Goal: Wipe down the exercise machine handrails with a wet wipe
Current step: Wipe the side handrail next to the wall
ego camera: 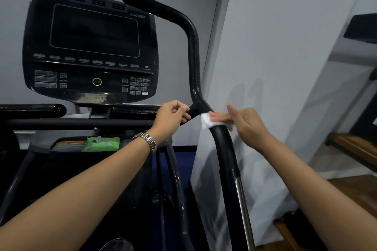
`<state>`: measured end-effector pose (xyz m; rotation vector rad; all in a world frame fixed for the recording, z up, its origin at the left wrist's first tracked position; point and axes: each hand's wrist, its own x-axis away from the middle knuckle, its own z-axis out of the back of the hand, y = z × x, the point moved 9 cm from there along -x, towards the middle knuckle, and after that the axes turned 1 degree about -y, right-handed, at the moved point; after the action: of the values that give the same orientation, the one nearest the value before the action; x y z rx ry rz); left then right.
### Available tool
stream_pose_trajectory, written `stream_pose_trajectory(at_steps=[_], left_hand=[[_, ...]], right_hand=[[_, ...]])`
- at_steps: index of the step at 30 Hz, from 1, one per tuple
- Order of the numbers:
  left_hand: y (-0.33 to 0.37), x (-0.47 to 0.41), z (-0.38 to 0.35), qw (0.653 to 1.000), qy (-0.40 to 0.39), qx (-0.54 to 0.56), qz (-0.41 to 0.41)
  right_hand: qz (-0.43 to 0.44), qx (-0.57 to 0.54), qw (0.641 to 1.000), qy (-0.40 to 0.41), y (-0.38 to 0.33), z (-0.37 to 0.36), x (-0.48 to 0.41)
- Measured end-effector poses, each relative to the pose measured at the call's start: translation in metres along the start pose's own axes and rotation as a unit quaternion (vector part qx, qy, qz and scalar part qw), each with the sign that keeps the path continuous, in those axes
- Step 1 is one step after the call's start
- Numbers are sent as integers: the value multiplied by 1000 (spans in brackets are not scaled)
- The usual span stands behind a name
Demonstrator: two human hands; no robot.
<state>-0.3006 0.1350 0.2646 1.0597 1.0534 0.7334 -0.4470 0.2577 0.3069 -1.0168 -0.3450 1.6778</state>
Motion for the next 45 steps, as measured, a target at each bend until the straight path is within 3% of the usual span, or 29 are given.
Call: stream_pose_trajectory(at_steps=[3, 5, 7, 9, 11, 13, 16, 20, 26, 32, 37, 42, 45], left_hand=[[1, 0, 3, 999, 12, -48, -14], [12, 1, 13, 975, 20, -209, -75], [20, 5, 22, 885, 23, -433, -171], [10, 6, 32, 792, 23, -568, -221], [-5, 1, 48, 744, 26, -638, -198], [-13, -3, 65, 725, 39, -668, -163], [-13, -7, 81, 714, 56, -686, -132], [-12, -12, 84, 701, 40, -700, -128], [-6, -18, 82, 682, 16, -721, -120], [-8, -19, 82, 680, 17, -723, -122], [-6, -19, 83, 684, 17, -719, -121], [-8, -17, 83, 687, 19, -716, -125], [-8, -17, 83, 687, 13, -716, -124]], right_hand=[[-33, 65, 997, 3, 9, -6, -19], [-37, 71, 997, -1, 10, -8, -19], [-38, 36, 999, -11, 10, -5, -9], [-36, -2, 999, -13, 7, 0, -3], [-38, -11, 999, -5, 6, 1, -6], [-36, 10, 999, 0, 4, -4, -12], [-25, 31, 999, -11, 3, -12, -10], [-30, -36, 999, -4, 6, 2, -6], [-57, 121, 991, -2, 19, -7, -32], [-30, -12, 999, -3, 8, 1, -19], [-82, 107, 991, 7, 17, -13, -44], [-94, -23, 995, -3, 15, 1, -20], [-107, 28, 994, 5, 20, -1, -36]])
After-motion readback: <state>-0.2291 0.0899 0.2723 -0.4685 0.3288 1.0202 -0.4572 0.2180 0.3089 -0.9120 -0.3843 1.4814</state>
